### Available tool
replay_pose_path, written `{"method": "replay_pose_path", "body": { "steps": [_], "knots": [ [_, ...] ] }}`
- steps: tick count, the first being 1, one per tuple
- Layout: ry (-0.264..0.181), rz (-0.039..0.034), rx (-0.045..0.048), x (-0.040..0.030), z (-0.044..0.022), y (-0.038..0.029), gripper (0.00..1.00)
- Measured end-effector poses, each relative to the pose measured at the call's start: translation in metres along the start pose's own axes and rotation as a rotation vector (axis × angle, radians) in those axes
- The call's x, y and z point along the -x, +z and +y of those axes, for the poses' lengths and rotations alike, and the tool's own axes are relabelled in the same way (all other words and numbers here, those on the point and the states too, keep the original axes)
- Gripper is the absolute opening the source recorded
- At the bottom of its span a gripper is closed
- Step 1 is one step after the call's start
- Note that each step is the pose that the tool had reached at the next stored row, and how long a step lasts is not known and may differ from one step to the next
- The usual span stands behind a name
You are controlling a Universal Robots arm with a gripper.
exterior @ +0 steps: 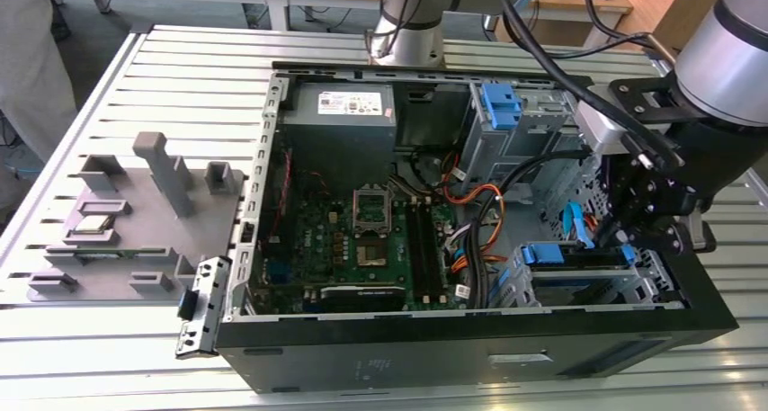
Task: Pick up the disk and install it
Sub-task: 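Insert the second disk wire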
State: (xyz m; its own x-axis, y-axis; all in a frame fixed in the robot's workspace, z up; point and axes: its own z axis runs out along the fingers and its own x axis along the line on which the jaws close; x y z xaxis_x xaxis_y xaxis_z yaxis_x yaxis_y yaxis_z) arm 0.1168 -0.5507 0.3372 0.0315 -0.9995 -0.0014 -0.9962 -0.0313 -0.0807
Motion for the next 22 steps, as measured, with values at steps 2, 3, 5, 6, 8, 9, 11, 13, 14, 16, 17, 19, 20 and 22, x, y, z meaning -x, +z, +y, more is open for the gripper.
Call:
{"method": "replay_pose_path", "body": {
  "steps": [2, 3, 5, 6, 8, 9, 11, 13, 14, 16, 17, 19, 20, 22],
  "knots": [
    [0.0, -0.0026, -0.0002, -0.0007, 0.0, 0.0001, 0.17],
    [0.0, -0.0047, -0.0004, -0.0009, 0.0, 0.0001, 0.17],
    [0.001, -0.0089, -0.001, -0.0013, 0.0001, 0.0002, 0.17],
    [0.001, -0.0114, -0.0015, -0.0014, 0.0002, 0.0002, 0.17],
    [0.001, -0.0138, -0.0023, -0.0018, 0.0005, 0.0005, 0.17],
    [0.001, -0.0148, -0.0028, -0.0022, 0.0006, 0.0007, 0.17],
    [0.001, -0.0163, -0.0046, -0.0033, 0.001, 0.0012, 0.17],
    [0.001, -0.0182, -0.0061, -0.0041, 0.0013, 0.0015, 0.17],
    [0.001, -0.0193, -0.0066, -0.0046, 0.0014, 0.0016, 0.17],
    [0.002, -0.0229, -0.0079, -0.0051, 0.0018, 0.0018, 0.17],
    [0.002, -0.0252, -0.0086, -0.0053, 0.002, 0.0019, 0.17],
    [0.002, -0.0287, -0.0102, -0.0057, 0.0023, 0.0021, 0.17],
    [0.002, -0.0302, -0.0108, -0.0058, 0.0025, 0.0022, 0.17],
    [0.003, -0.0325, -0.0112, -0.0058, 0.0025, 0.0024, 0.17]
  ]
}}
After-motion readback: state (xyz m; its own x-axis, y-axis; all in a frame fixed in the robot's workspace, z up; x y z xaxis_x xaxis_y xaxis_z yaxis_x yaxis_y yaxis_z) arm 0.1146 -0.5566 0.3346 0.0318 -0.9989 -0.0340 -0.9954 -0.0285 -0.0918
